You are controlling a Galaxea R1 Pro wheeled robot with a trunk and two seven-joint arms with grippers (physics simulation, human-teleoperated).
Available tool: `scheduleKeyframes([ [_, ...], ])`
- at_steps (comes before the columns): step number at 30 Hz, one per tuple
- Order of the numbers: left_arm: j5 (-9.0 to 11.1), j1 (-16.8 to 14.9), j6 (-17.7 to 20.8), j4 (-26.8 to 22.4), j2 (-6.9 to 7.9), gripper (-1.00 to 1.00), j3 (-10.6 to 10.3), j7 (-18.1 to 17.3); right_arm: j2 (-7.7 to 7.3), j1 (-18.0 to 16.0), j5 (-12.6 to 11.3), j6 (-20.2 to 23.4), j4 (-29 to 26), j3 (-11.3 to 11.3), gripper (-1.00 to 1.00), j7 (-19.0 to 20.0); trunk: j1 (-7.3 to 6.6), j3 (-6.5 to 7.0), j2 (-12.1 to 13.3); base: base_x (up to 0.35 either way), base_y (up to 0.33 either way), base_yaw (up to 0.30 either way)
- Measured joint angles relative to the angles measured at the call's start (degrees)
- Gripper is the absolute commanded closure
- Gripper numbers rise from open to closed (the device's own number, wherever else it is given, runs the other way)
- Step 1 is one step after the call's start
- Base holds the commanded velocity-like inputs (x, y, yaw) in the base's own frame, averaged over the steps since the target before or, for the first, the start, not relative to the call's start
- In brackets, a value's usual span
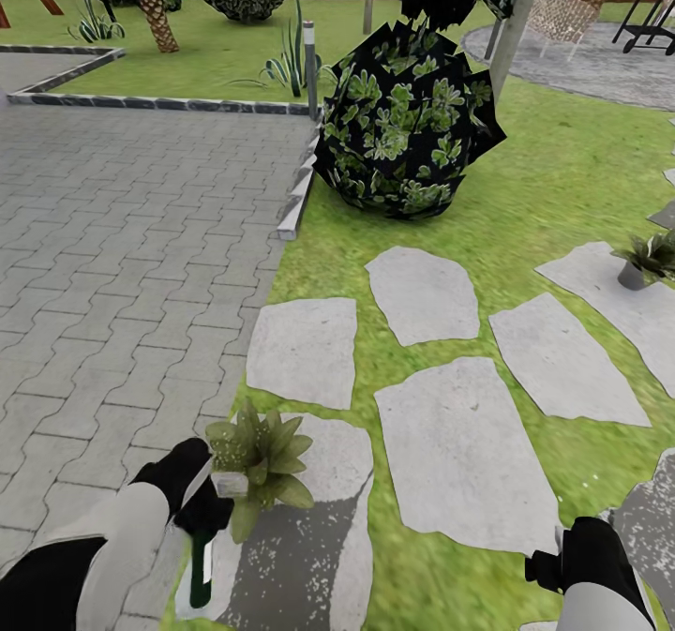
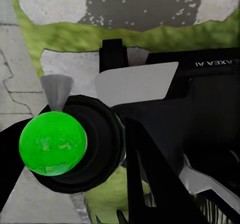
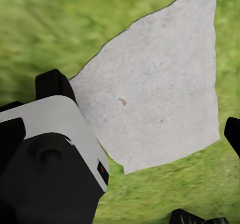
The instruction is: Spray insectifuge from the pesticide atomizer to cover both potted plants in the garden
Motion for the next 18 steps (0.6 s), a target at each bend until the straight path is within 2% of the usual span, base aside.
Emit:
scheduleKeyframes([
  [4,0.0,-2.8,0.0,0.3,0.09,1.00,0.0,0.0,0.02,0.0,0.0,0.1,0.0,0.0,-1.00,0.0,0.00,0.00,0.0,0.000,0.000,-0.172],
  [8,0.0,-3.2,0.0,0.5,0.12,1.00,-0.1,0.1,0.03,0.0,0.0,0.1,0.0,0.0,-1.00,0.0,0.00,0.06,0.0,0.000,0.000,-0.181],
  [13,-0.3,-2.7,0.0,0.7,0.15,1.00,-0.7,0.2,0.03,0.0,0.0,0.1,0.0,0.0,-1.00,-0.1,0.00,0.07,0.0,0.000,0.000,-0.017],
  [18,-0.6,-1.7,0.0,3.0,0.30,1.00,-1.0,0.1,-0.03,0.0,0.0,0.0,0.0,0.0,-1.00,-0.1,0.00,-0.23,0.0,0.000,0.000,0.096],
])
